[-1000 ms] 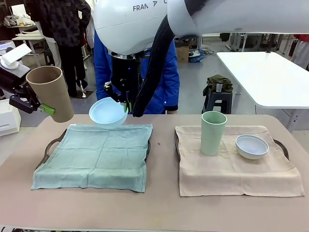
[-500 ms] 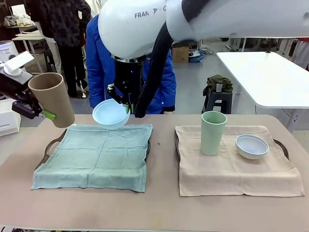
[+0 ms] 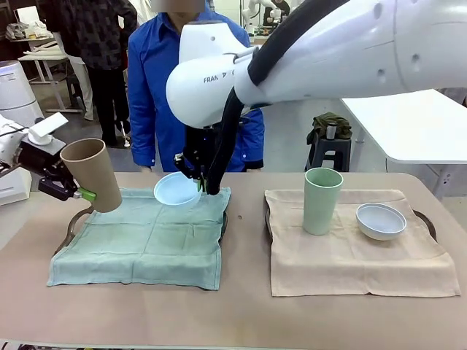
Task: Set up a tray with a mat and arrange the tableware.
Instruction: Place the Picnic Bowl and Reusable plastic cup back onto the Handle tray in front of the human's position.
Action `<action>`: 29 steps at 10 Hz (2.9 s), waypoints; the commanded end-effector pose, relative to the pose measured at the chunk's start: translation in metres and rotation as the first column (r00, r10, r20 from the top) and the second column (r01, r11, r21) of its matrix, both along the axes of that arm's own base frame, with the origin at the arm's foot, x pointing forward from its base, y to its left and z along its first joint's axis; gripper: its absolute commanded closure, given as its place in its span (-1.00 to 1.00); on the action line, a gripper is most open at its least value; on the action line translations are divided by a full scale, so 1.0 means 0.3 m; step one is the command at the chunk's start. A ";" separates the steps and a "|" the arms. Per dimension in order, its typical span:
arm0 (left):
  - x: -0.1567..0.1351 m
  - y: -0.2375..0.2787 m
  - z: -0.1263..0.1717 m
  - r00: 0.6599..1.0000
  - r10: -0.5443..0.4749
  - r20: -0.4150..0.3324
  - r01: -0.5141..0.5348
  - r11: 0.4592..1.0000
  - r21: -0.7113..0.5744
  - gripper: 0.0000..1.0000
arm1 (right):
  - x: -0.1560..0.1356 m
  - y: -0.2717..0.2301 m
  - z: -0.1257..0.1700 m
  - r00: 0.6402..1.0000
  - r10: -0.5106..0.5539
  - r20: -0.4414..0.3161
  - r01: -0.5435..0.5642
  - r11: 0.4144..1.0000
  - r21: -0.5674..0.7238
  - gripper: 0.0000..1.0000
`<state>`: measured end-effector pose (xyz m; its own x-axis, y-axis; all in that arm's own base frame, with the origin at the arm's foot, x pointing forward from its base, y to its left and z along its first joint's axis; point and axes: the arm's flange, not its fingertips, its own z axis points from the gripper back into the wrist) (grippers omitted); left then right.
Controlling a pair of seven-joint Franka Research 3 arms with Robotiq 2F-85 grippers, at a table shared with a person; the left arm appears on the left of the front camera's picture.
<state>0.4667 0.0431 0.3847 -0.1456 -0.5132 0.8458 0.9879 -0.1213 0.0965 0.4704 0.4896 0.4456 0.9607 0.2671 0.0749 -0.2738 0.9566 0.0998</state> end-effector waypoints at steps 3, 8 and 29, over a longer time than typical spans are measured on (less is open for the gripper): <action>0.043 -0.001 -0.099 0.999 -0.038 0.007 0.038 0.999 -0.025 -0.67 | 0.055 0.062 -0.081 0.998 0.041 -0.041 -0.041 0.999 0.005 0.91; 0.106 -0.032 -0.178 0.998 -0.053 0.018 0.052 0.998 0.028 -0.67 | 0.093 0.062 -0.185 0.996 0.033 -0.086 -0.033 0.999 0.009 0.91; 0.155 -0.041 -0.297 0.998 -0.007 -0.068 0.018 0.985 0.171 -1.00 | 0.149 -0.028 -0.235 0.997 0.012 -0.070 -0.012 1.000 0.005 -1.00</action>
<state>0.5156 0.0287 0.2972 -0.1336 -0.5977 0.7905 0.9851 -0.1673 0.0400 0.5255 0.4925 0.3629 0.9584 0.2854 -0.0100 -0.2812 0.9495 0.1394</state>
